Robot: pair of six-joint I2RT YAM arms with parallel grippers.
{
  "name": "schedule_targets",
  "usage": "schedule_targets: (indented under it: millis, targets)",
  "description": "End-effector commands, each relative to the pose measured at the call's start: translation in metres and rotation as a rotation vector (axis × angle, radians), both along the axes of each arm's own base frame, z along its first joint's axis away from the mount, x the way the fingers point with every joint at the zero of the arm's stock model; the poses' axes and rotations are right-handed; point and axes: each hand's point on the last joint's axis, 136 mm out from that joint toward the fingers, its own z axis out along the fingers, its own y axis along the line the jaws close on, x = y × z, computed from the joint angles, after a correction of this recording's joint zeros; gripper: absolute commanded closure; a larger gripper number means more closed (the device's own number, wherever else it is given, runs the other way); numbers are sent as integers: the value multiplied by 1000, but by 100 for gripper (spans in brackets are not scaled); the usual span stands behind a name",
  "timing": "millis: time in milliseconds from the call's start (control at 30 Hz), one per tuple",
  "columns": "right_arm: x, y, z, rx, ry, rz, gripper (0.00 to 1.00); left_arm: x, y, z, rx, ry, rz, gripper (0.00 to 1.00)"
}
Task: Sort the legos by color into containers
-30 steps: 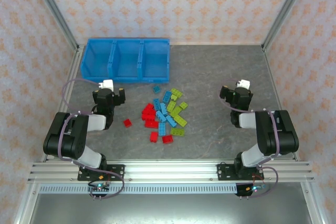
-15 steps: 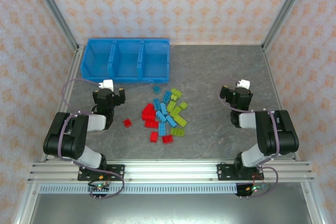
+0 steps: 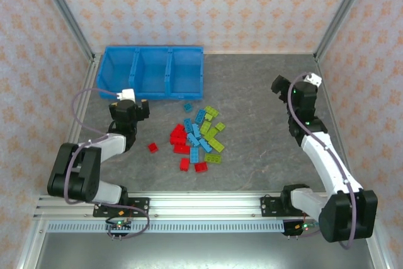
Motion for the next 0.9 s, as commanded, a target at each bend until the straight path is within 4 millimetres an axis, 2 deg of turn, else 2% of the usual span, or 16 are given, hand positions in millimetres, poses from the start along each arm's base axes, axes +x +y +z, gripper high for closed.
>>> schedule_targets:
  millis: [0, 67, 200, 300, 400, 500, 633, 733, 867]
  targets:
    - [-33, 52, -57, 188, 353, 147, 0, -16, -3, 17, -16, 42, 44, 0]
    - [-37, 82, -65, 237, 460, 233, 0, -27, -9, 35, -20, 81, 86, 0]
    - [-51, 143, -85, 258, 671, 376, 0, -41, -43, 50, -321, 132, 83, 0]
    - [-59, 181, -98, 256, 755, 448, 0, -49, -81, 40, -501, 243, 44, 0]
    - [-66, 210, -107, 239, 801, 502, 0, -64, -109, 26, -516, 377, 22, 0]
    - [-73, 226, -112, 215, 819, 530, 1, -78, -122, 7, -489, 483, 20, 0]
    - [-77, 240, -115, 203, 836, 560, 1, -91, -125, -21, -467, 597, 30, 5]
    - [-78, 241, -118, 182, 851, 564, 1, -110, -111, -37, -422, 667, 101, 14]
    - [-78, 240, -122, 168, 856, 553, 1, -136, -88, -49, -380, 695, 216, 18]
